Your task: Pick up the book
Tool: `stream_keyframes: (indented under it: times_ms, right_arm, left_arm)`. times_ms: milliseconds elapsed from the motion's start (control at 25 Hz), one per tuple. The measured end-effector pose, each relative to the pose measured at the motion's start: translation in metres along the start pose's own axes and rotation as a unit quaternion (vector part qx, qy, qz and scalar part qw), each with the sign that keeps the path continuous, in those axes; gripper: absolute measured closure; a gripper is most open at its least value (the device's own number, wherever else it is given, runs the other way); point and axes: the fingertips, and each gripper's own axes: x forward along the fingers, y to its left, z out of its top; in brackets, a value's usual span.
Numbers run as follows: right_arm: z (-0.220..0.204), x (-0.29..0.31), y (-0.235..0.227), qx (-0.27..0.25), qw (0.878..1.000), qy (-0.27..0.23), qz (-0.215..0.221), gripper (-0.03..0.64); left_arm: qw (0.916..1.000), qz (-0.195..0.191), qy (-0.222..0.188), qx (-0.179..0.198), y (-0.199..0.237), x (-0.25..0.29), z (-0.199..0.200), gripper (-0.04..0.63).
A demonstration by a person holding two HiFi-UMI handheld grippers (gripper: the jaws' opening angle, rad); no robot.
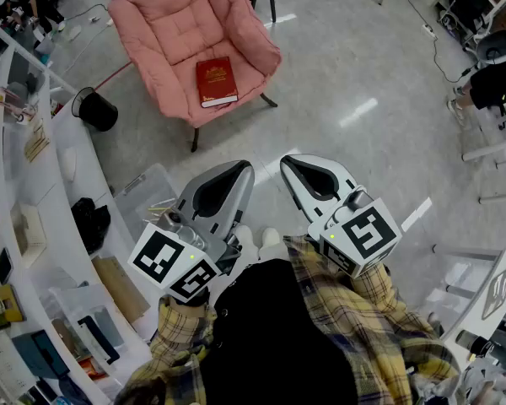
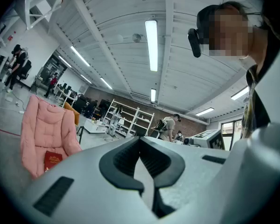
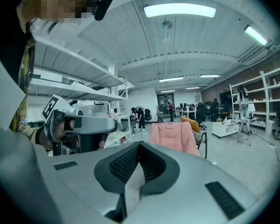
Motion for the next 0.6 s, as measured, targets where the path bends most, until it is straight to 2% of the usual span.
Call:
stream_keyframes:
  times_ms: [600]
  right_arm:
    - [-0.011, -0.023, -0.005, 0.028, 1.0, -0.008, -0.002, 0.6]
  left_arm:
    - [0.9996, 0.026, -0.003, 0.008, -0.007, -0.005, -0.004, 0.591]
